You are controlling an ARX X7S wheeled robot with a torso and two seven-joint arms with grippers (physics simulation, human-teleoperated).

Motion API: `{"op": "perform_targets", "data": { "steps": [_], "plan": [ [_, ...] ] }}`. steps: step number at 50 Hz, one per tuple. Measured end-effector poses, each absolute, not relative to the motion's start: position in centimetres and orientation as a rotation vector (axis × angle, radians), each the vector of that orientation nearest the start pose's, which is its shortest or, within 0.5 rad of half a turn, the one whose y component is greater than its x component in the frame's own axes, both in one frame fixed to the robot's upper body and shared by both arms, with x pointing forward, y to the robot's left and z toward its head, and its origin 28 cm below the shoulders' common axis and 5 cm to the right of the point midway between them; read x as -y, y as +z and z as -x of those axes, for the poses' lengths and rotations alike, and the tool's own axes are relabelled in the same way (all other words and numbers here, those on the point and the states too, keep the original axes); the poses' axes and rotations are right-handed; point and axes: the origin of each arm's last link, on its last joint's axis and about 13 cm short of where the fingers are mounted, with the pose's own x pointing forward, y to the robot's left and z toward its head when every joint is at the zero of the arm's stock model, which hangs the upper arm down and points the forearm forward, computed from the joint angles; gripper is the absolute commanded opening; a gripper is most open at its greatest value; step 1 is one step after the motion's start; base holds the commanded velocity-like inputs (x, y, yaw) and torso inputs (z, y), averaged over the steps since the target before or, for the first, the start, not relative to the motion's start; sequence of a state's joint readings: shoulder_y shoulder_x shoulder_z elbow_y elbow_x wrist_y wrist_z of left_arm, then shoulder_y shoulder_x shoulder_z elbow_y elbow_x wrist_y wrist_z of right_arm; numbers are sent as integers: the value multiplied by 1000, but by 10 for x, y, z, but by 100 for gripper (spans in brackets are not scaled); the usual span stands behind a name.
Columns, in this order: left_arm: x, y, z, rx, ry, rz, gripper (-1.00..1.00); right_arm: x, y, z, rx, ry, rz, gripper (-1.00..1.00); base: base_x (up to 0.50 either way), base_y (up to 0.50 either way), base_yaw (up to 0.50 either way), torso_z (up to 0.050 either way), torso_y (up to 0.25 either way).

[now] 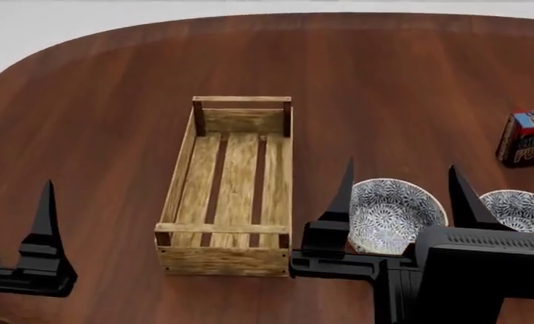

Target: Stack the left bowl on the right bowl and place them in the tray.

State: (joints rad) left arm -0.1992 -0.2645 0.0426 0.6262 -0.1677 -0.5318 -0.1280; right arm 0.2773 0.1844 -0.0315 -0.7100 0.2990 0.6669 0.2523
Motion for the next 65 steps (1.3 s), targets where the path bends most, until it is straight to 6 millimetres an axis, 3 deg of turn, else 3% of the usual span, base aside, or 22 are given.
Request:
{"op": "perform_targets", "data": {
  "steps": [45,54,65],
  "plan": [
    [-235,152,-221,284,23,-137,100,106,173,-221,293,-15,-101,100,497,0,0,0,1],
    [-235,151,-220,270,14,-133,100,106,172,-222,290,-12,-105,100,-6,0,0,0,-11],
    [-235,150,-218,265,-4,-129,100,106,171,-223,289,-9,-109,100,0,0,0,0,-250]
  ]
}}
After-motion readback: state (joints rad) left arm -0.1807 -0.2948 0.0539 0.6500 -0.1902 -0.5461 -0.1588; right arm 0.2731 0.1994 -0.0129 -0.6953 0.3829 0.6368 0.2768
